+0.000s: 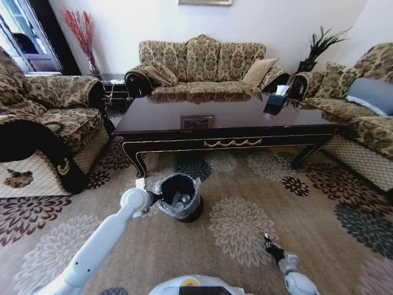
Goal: Move to the front of the table and pick up the trash from the floor, then place it into the trash bin.
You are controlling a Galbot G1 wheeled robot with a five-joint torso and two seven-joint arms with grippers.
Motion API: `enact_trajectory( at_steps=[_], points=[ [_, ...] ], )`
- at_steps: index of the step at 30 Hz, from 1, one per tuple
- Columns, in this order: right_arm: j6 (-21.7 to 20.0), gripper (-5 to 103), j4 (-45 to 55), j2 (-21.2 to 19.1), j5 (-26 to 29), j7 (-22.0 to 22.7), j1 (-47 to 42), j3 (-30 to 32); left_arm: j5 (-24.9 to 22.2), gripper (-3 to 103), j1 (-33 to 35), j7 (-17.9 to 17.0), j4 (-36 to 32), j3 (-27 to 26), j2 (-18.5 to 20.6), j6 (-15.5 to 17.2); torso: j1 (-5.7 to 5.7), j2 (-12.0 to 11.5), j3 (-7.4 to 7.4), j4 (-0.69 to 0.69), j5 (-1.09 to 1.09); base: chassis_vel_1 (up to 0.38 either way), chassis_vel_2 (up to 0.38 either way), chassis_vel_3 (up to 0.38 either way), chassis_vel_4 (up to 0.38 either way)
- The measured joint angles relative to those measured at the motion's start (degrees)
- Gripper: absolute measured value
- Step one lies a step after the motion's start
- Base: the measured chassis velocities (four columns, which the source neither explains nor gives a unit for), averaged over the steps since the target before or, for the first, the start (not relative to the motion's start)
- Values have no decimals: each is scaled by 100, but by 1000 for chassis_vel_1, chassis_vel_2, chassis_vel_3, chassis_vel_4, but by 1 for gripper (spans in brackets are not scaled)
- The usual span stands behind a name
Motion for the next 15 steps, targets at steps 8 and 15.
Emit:
enact_trajectory(
  at_steps=[8,15],
  points=[
    [394,0,1445,30,-507,41,-752,332,126,0,-104,-7,78,259,-198,0,0,0,0,1,-1,0,0,0,0],
    [283,0,4119,473,-751,155,-2143,431,341,0,-133,-68,28,708,-408,0,0,0,-1,-1,-1,0,0,0,0]
  ],
)
